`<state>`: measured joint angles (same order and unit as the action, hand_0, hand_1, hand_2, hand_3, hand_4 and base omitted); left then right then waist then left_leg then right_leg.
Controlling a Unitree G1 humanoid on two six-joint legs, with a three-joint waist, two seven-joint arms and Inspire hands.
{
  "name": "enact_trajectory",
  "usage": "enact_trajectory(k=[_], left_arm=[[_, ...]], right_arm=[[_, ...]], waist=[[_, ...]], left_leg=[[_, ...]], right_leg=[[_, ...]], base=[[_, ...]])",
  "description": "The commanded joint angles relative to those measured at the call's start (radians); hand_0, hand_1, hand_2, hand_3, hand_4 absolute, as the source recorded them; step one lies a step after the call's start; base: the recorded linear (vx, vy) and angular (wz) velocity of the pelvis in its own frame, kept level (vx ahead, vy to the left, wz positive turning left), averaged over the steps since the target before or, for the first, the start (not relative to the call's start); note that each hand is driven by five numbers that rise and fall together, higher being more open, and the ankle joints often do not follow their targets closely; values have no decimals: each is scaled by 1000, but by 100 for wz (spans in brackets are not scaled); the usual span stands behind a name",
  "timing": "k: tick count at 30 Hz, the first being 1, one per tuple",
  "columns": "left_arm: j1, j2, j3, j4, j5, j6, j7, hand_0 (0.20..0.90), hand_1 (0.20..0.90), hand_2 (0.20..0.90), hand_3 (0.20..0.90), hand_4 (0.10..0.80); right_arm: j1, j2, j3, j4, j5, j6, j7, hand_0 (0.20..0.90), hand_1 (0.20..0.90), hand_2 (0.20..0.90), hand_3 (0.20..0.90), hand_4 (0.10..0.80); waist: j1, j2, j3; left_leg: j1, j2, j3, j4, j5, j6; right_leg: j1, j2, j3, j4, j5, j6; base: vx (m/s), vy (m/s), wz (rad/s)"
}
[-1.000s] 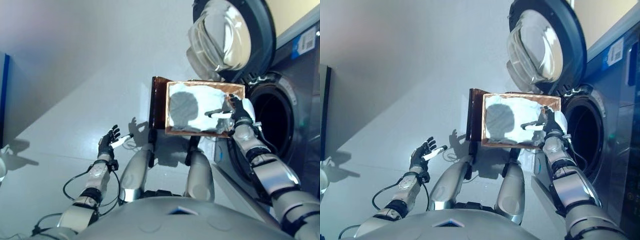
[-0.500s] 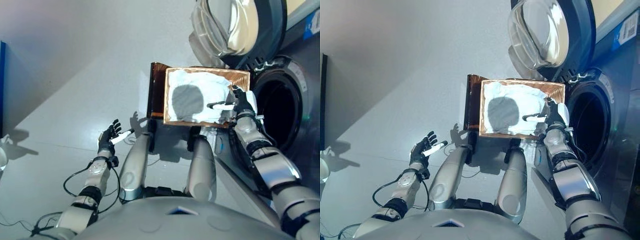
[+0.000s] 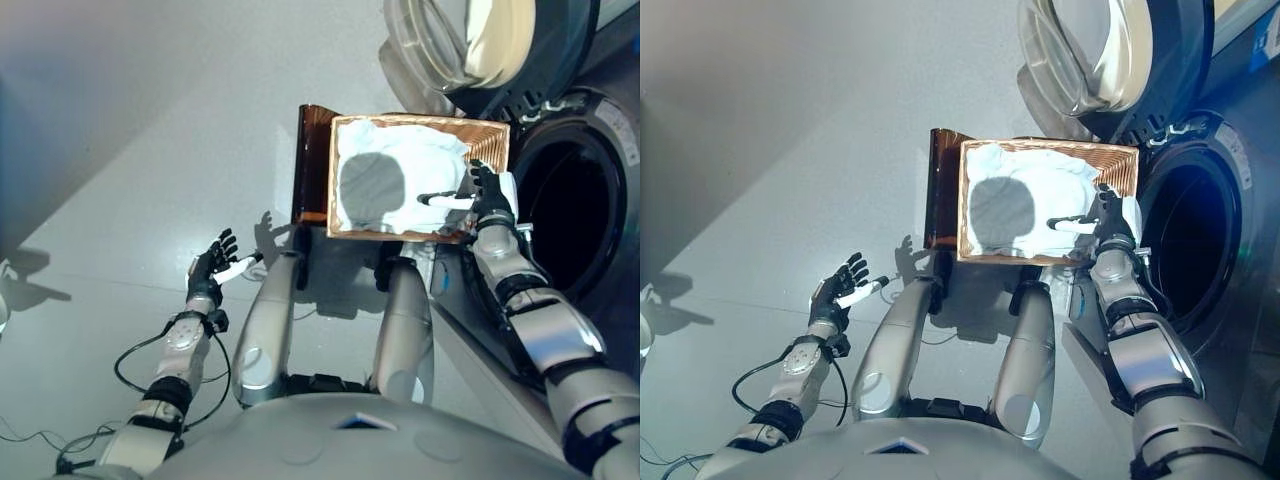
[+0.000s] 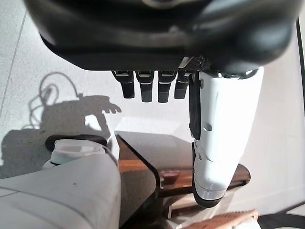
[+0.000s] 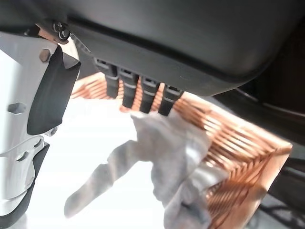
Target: Pick up the clothes and place them into the washing machine
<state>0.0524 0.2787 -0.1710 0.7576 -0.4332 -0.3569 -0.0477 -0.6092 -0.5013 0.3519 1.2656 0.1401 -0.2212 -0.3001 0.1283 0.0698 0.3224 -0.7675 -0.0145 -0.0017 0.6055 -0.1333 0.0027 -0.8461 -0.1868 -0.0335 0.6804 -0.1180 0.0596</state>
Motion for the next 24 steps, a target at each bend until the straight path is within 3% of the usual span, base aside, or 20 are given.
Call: enact_trajectory(k=[1, 16, 24], left_arm=[[85, 54, 14, -121, -52, -70, -17, 900, 900, 900, 900, 800], [113, 77, -8, -224, -72, -71, -46, 900, 900, 900, 900, 800], [102, 70, -7, -220, -62, -55, -46, 900, 900, 900, 900, 800]], right_arm=[[-46, -108, 16, -5, 32, -63, -24, 900, 900, 900, 900, 800], [-101, -117, 97, 11, -21, -51, -1, 900, 900, 900, 900, 800], [-125, -64, 172, 51, -111, -14, 16, 900, 900, 900, 900, 800]], waist=[[20, 40, -66], [35, 66, -61], [42, 68, -67]], left_leg=[[-63, -39, 57, -6, 11, 11], [-151, -56, 66, 18, 19, 19], [-160, -60, 71, 19, 21, 21]], right_leg=[[-15, 23, 8, -25, 25, -49], [-108, 7, 22, 22, 29, -50], [-126, 7, 28, 36, 26, -54]], base=[[-56, 29, -1], [-18, 16, 3], [0, 0, 0]])
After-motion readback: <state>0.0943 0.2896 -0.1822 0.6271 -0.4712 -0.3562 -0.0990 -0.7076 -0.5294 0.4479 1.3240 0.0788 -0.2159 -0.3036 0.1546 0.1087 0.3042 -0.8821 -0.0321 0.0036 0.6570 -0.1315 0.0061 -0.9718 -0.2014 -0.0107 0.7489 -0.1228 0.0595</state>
